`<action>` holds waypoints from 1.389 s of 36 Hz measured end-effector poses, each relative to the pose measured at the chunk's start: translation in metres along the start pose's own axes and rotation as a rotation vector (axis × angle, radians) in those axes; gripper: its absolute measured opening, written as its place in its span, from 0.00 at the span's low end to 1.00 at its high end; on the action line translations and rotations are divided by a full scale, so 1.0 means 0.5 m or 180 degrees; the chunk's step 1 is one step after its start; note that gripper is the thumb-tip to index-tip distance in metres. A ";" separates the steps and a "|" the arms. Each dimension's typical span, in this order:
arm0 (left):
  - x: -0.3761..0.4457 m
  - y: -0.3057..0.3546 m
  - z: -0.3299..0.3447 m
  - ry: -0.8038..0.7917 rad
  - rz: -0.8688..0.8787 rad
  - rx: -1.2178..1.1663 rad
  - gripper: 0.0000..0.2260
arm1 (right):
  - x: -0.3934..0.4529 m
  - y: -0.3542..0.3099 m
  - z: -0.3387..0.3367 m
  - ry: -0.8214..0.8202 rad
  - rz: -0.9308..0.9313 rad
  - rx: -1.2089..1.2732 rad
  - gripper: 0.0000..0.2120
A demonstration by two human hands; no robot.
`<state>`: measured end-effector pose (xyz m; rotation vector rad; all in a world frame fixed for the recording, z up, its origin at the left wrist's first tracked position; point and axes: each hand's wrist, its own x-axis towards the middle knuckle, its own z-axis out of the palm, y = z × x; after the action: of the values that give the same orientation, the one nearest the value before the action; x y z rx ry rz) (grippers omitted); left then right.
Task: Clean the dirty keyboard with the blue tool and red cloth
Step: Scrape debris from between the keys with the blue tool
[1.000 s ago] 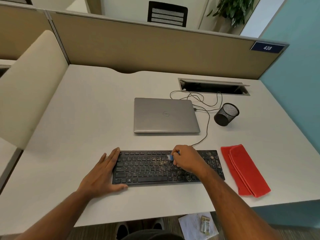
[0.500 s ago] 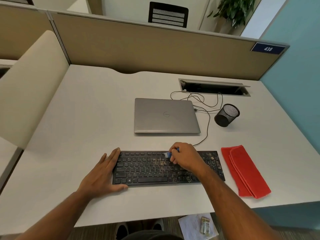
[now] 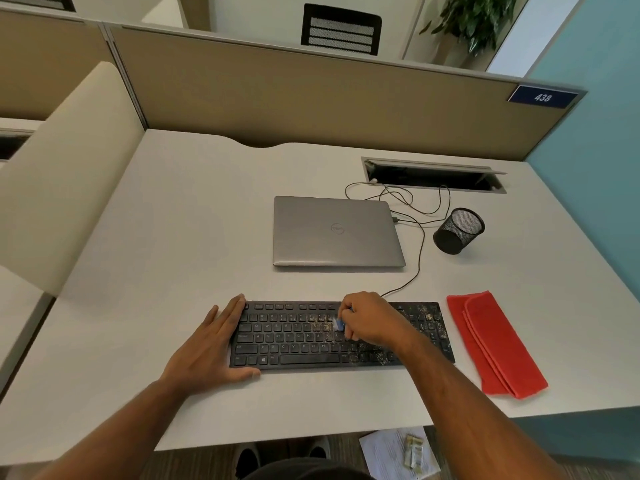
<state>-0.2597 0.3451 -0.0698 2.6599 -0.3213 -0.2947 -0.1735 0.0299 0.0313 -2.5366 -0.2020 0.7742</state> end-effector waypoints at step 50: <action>-0.003 0.014 -0.009 -0.0035 0.0002 0.0037 0.60 | -0.013 -0.018 0.018 0.0487 -0.0491 -0.0353 0.13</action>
<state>-0.2611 0.3411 -0.0626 2.6705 -0.3283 -0.3082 -0.1841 0.0393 0.0324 -2.6329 -0.3939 0.5205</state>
